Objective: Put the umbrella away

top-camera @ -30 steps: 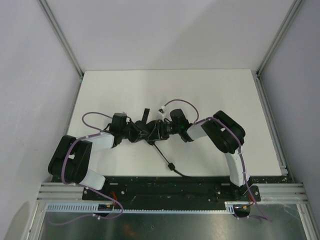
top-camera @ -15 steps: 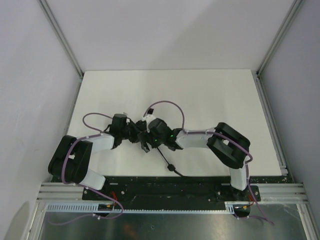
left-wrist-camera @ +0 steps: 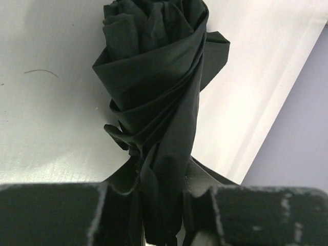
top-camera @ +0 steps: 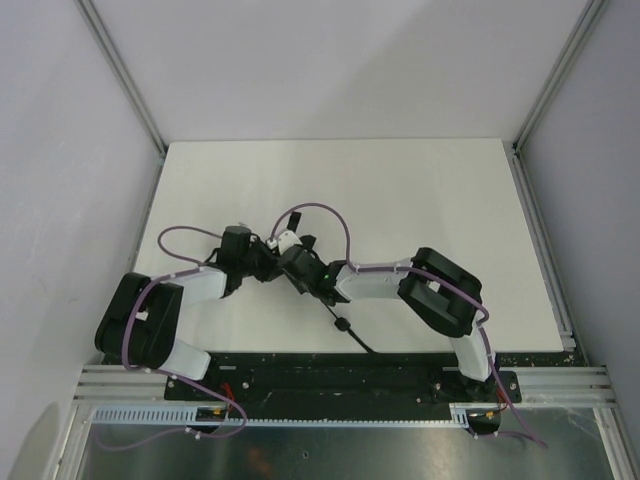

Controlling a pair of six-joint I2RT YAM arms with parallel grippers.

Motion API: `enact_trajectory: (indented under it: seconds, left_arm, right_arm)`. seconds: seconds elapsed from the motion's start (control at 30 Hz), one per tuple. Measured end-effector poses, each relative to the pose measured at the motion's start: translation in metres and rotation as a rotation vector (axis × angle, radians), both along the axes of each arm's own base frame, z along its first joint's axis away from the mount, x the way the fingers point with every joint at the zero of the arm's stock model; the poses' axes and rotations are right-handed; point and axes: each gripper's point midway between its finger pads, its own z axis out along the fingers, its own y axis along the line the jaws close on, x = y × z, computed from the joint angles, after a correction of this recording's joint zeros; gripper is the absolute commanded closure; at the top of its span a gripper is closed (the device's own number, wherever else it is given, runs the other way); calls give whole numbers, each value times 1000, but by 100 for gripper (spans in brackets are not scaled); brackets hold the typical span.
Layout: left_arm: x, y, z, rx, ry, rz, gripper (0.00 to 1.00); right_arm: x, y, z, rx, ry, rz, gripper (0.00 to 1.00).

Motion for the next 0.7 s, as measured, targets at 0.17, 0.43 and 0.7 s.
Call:
enact_trajectory:
  seconds: [0.17,0.43,0.7]
  left_arm:
    - [-3,4,6,46,-39,-25,51]
    - [-27,12,38,82,-141,-133,28]
    - [-27,36,98,127,-379,-149,29]
  right_arm:
    - [0,2,-1,105,62,58,100]
    - [8,-7,3,364,230,139,100]
    - [10,-14,5,449,291,174,100]
